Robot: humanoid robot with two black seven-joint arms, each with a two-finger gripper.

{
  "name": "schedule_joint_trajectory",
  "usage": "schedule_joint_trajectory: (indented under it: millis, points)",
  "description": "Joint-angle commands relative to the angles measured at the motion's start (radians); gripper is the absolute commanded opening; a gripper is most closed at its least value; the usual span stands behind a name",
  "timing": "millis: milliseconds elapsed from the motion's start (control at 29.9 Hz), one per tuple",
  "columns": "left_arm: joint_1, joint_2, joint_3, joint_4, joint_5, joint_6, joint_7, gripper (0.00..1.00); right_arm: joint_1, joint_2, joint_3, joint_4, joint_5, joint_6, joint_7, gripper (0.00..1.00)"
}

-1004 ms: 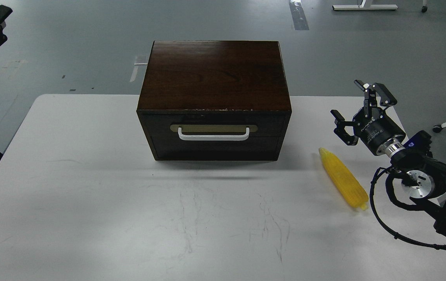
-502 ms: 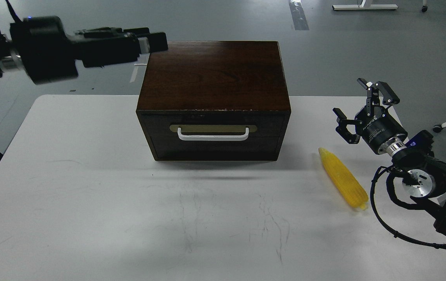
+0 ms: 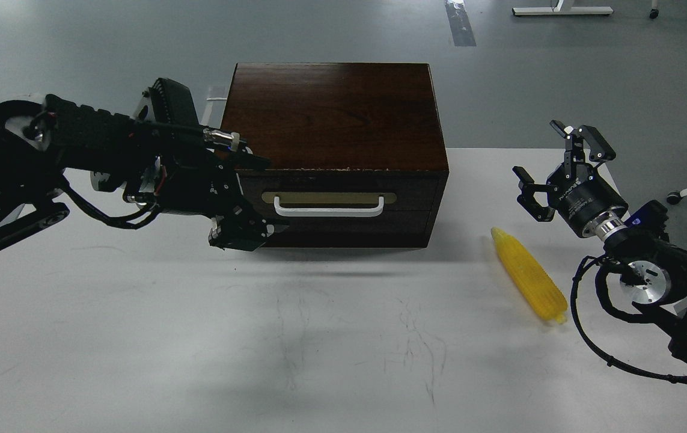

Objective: Put corn in drawer with both arms

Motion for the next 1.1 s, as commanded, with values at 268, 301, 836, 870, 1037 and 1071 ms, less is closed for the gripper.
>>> schedule_joint_trajectory:
  millis: [268,301,836,870,1037,1071]
  points:
    - [-0.123,-0.186,0.148,0.08,0.003,0.0,0.0,0.98,-0.008,0.0,0.0,0.0,0.0,-0.003,0.0,1.0]
    - [-0.129,-0.195,0.153,0.09,0.003,0.0,0.0,0.98,-0.008,0.0,0.0,0.001,0.0,-0.003,0.0,1.0]
    - [-0.158,-0.295,0.197,0.197,0.003,0.0,0.0,0.98,-0.032,0.0,-0.002,0.001,0.0,-0.001,0.0,1.0]
    - [-0.157,-0.295,0.197,0.197,0.003,0.0,0.0,0.98,-0.034,0.001,0.0,0.0,0.0,-0.003,0.0,1.0]
    - [-0.155,-0.295,0.2,0.197,0.003,0.0,0.0,0.98,-0.031,0.001,0.0,0.003,0.0,-0.001,0.0,1.0]
    - [-0.155,-0.295,0.202,0.197,0.003,0.0,0.0,0.98,-0.029,0.001,0.0,0.003,0.0,-0.001,0.0,1.0]
